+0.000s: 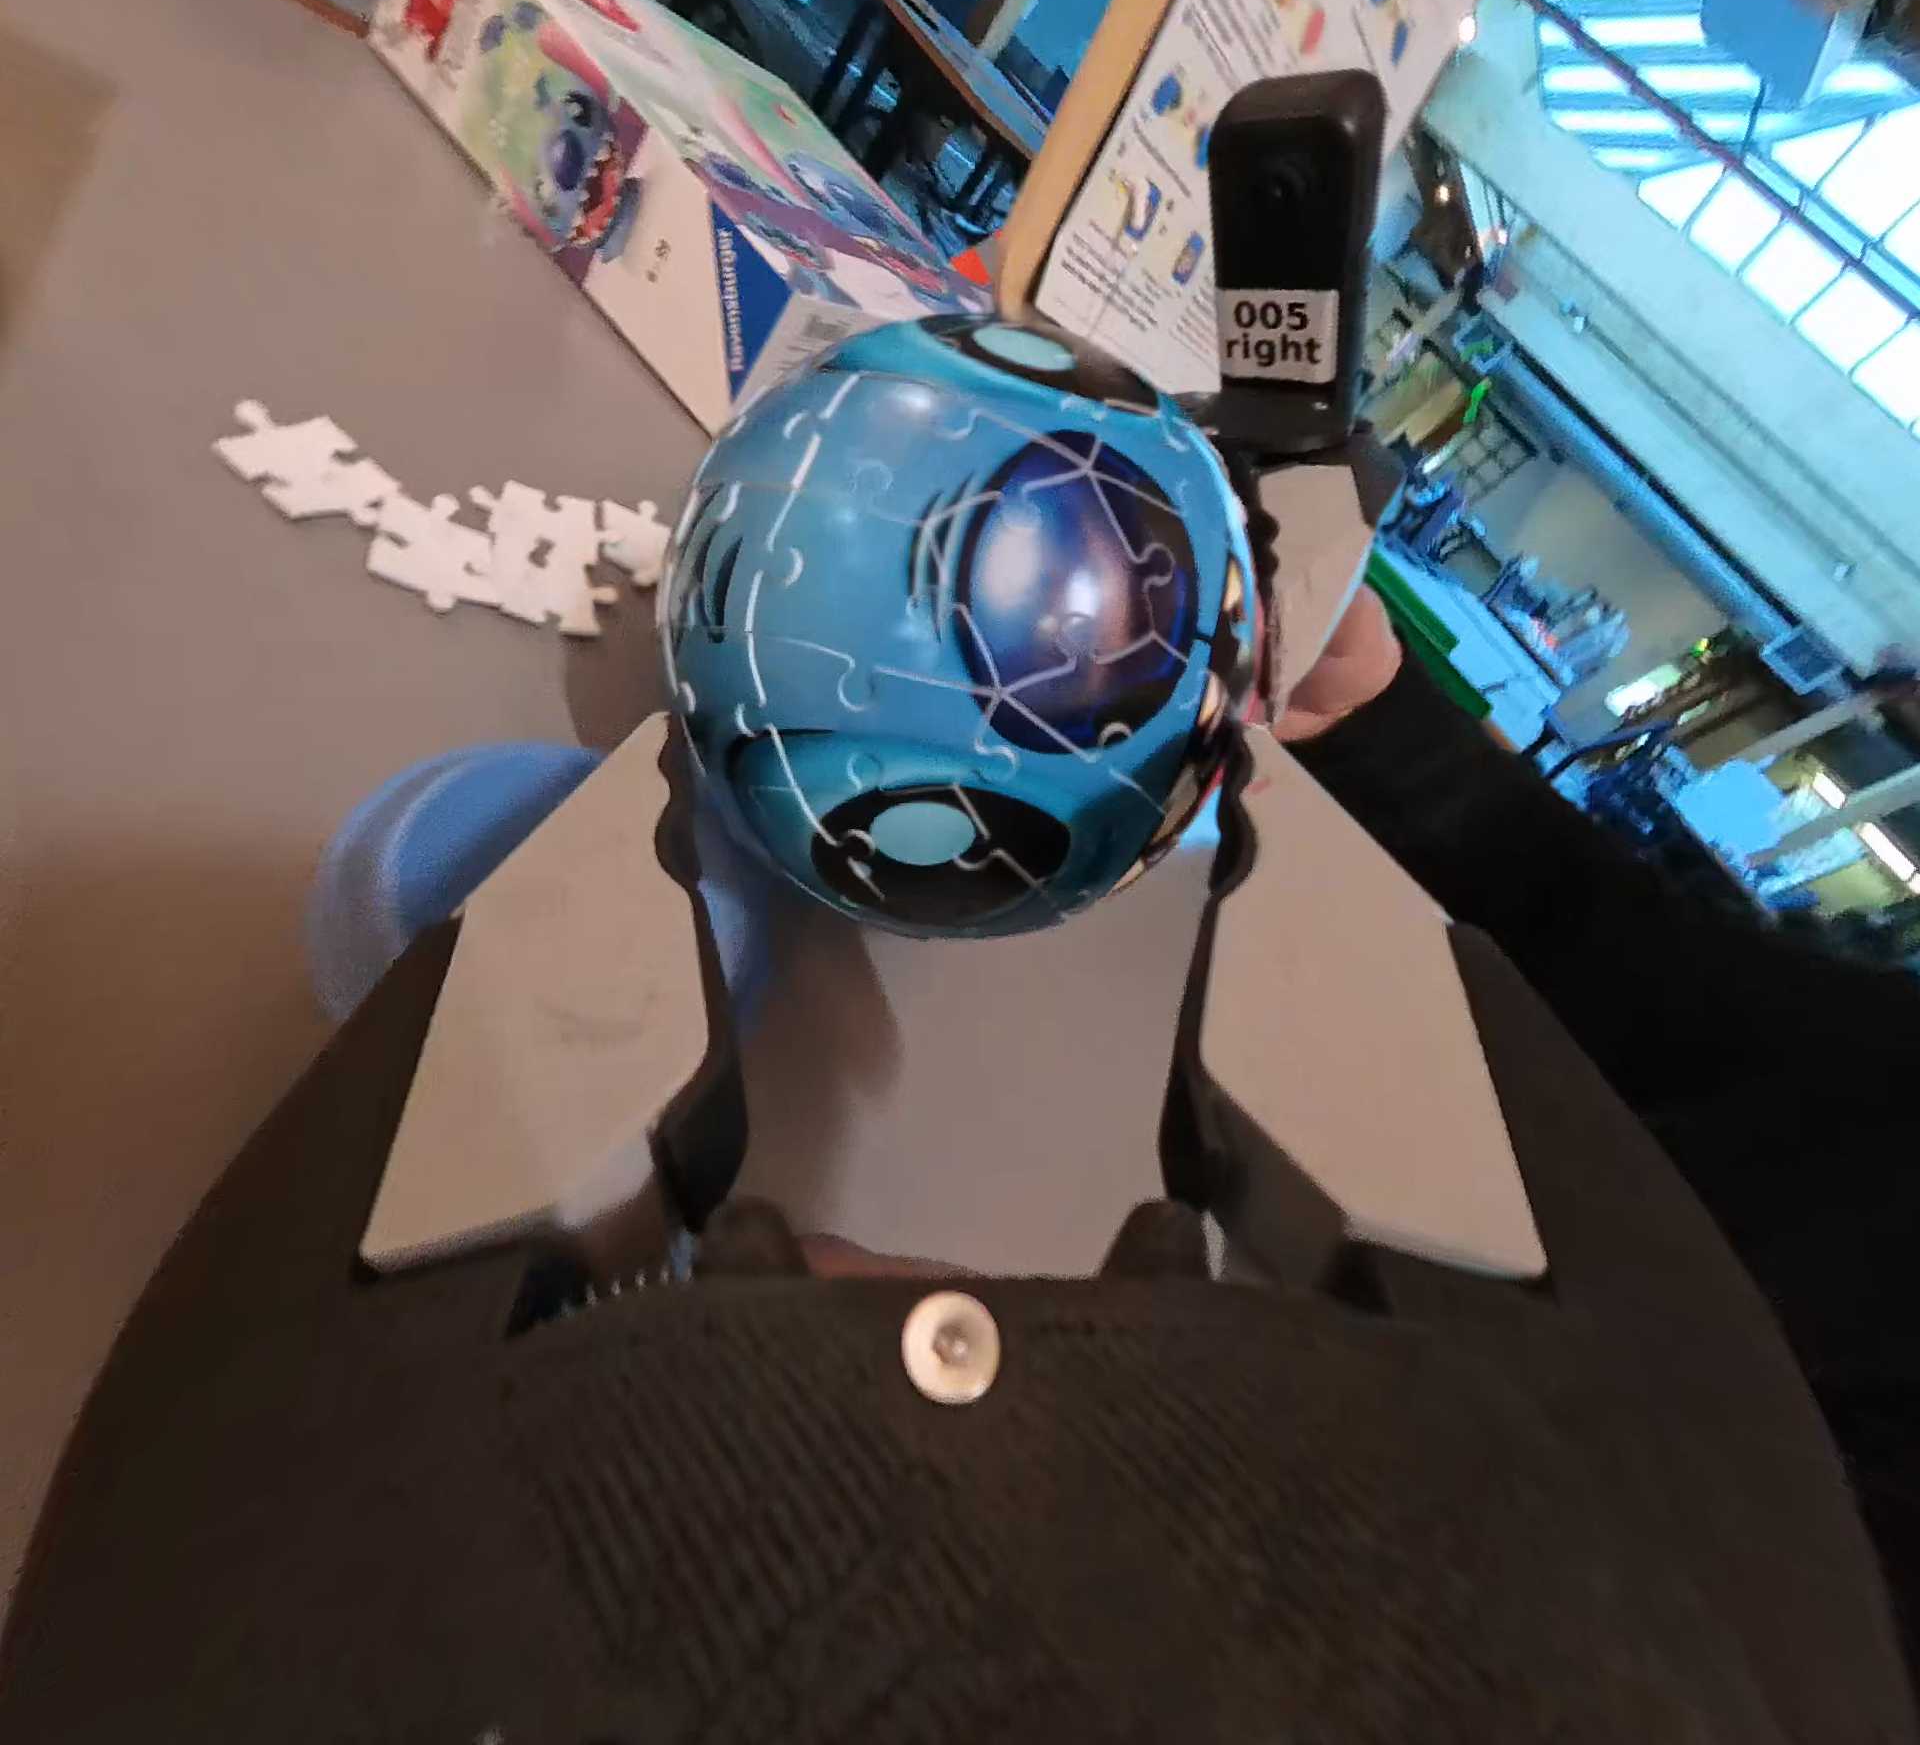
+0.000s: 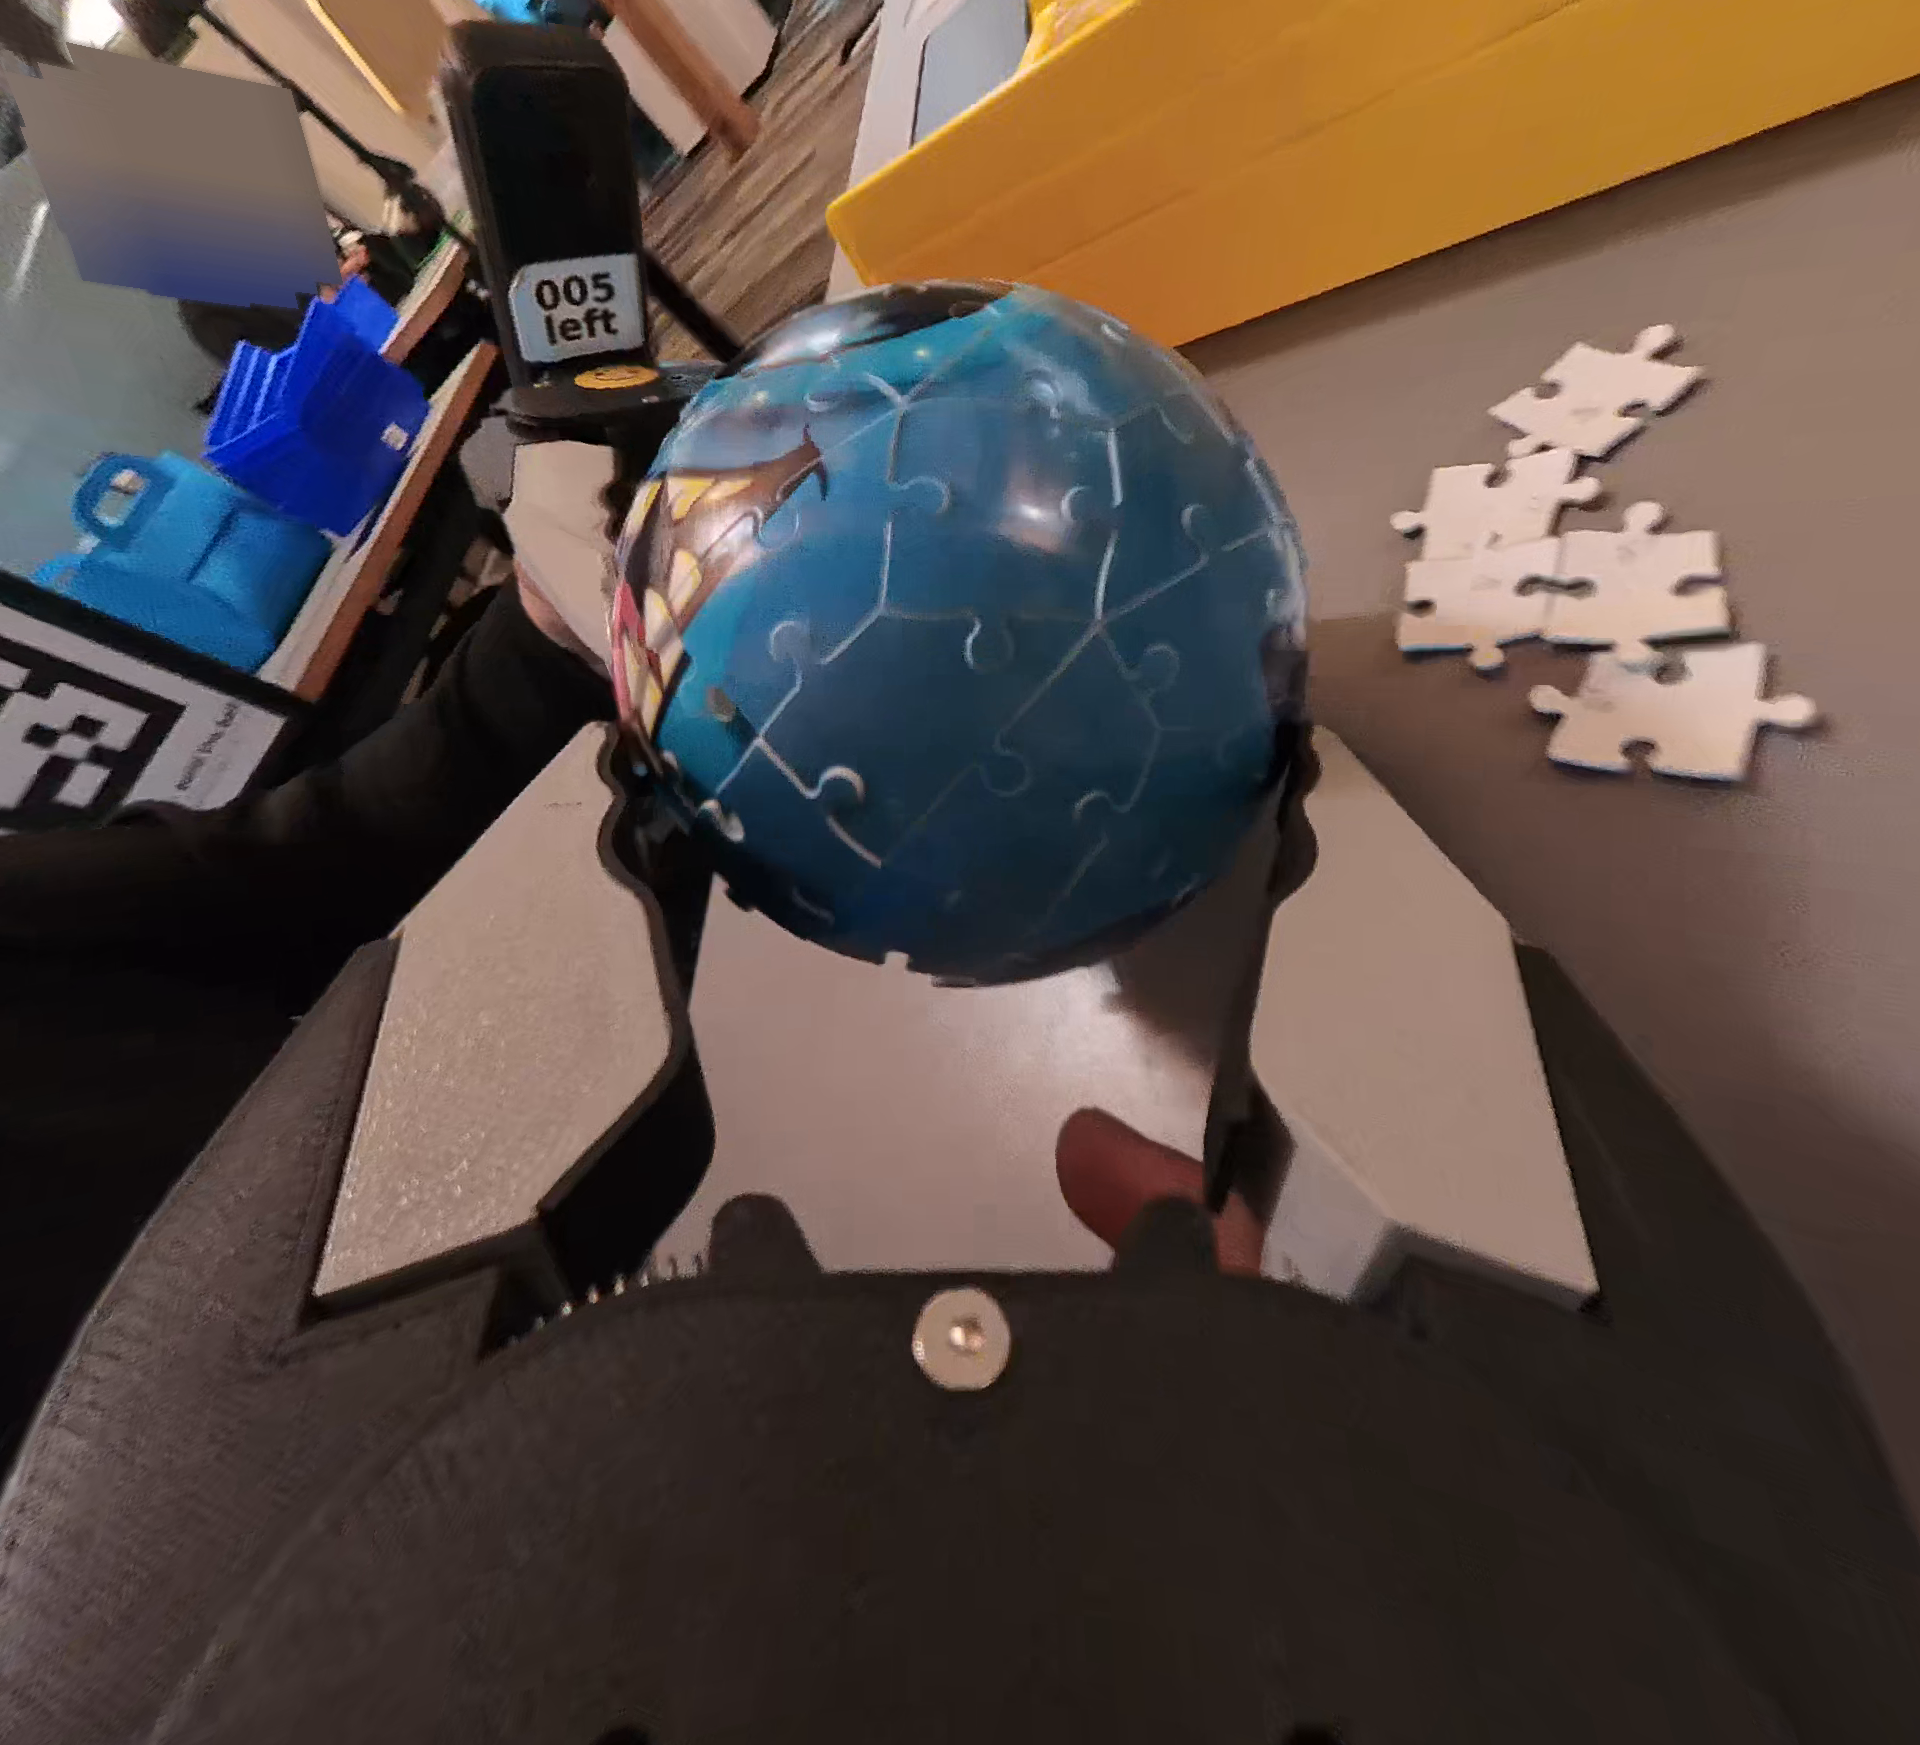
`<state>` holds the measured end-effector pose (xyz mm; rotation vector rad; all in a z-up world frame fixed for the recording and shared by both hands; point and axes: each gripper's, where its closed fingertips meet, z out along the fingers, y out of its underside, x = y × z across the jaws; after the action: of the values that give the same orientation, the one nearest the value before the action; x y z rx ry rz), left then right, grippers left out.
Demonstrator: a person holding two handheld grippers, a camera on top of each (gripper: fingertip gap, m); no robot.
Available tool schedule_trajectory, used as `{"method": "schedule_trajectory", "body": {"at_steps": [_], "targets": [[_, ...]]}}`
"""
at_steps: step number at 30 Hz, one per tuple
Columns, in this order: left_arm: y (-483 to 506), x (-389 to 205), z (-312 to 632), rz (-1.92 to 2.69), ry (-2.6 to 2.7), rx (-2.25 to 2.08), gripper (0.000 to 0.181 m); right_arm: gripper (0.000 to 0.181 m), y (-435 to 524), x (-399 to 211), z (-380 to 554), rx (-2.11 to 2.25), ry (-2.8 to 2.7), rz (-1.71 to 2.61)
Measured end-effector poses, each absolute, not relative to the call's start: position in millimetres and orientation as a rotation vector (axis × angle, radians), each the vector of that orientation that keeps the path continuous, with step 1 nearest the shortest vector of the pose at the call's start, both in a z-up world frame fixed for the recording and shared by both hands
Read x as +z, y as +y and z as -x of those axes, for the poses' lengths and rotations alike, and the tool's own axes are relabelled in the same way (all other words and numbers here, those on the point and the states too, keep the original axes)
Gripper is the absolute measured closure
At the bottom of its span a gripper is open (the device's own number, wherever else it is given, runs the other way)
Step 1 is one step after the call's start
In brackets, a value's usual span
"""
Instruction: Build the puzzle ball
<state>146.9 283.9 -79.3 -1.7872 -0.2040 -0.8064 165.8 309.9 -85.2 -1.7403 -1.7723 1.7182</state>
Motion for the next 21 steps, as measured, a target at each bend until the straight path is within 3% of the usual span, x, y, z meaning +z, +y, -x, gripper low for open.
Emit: {"method": "schedule_trajectory", "body": {"at_steps": [21], "targets": [[322.4,-102.5,-213.1,1.885,0.315,-0.512,0.083,0.057,352.4,-88.5,-232.3,1.574,-1.594,1.352]]}}
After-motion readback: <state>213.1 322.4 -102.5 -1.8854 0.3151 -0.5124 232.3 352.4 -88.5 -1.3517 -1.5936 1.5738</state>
